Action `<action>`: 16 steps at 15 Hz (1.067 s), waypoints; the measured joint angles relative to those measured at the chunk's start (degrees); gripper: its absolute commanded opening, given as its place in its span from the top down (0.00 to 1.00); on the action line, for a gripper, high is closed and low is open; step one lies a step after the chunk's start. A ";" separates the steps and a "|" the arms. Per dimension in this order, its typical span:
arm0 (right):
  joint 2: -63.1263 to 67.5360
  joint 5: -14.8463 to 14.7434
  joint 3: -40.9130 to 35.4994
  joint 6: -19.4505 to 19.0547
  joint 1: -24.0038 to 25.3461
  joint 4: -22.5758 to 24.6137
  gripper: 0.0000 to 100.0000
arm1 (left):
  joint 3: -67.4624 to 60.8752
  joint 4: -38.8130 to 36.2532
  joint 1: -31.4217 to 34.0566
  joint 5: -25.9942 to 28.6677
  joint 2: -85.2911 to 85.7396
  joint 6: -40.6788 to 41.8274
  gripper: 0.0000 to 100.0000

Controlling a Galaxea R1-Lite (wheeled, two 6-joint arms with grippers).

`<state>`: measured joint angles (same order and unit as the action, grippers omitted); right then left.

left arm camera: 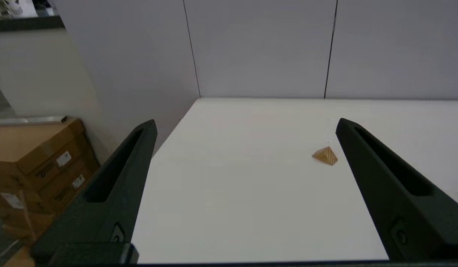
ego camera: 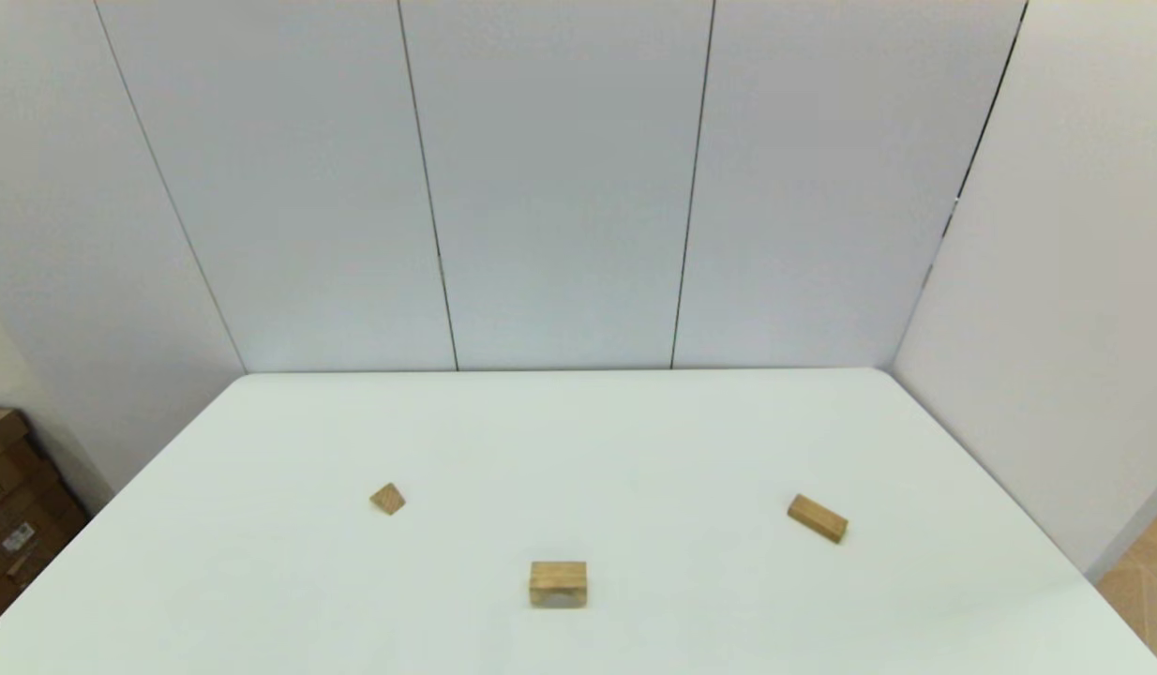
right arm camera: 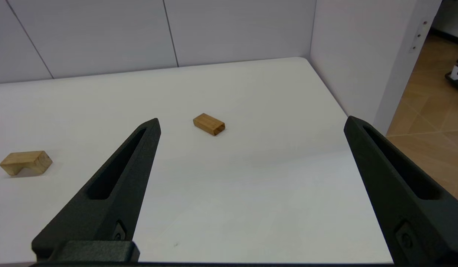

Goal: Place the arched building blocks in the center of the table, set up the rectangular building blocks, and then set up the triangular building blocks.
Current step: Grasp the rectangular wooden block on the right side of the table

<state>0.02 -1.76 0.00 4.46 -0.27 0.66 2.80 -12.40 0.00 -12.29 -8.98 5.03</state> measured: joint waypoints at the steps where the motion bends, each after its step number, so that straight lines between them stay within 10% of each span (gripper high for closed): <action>1: 0.00 0.00 0.00 0.00 0.00 0.00 0.00 | -1.38 -2.10 0.00 0.20 0.89 -0.16 0.00; 16: 0.00 0.00 0.00 0.00 0.00 0.00 0.00 | -2.80 8.81 -0.11 11.58 8.96 -0.72 0.00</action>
<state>0.02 -1.76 0.00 4.46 -0.27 0.66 0.00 -3.58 -0.11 -0.71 -0.02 4.32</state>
